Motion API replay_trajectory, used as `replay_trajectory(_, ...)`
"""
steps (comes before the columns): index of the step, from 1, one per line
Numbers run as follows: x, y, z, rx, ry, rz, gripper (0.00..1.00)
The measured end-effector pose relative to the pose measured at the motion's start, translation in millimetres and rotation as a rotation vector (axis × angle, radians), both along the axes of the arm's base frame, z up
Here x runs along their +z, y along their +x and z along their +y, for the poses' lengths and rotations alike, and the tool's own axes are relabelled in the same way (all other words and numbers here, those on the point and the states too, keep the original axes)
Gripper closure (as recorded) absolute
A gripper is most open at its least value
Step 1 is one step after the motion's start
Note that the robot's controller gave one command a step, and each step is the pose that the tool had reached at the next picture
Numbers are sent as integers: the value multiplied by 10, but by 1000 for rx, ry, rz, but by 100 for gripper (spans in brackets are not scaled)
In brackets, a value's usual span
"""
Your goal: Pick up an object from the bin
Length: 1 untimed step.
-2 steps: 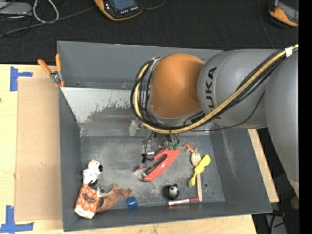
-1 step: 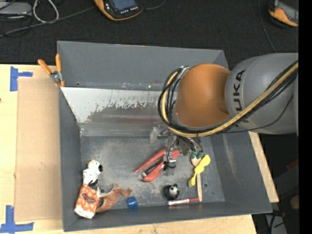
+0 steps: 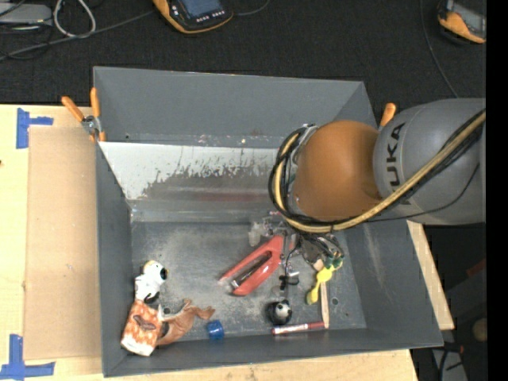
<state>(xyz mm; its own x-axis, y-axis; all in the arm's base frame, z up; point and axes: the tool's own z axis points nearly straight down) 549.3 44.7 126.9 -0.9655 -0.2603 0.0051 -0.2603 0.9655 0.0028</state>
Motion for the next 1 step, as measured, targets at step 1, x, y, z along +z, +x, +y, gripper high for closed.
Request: replay_trajectory(1, -597, 231, 162, -72, 3, -6, 0)
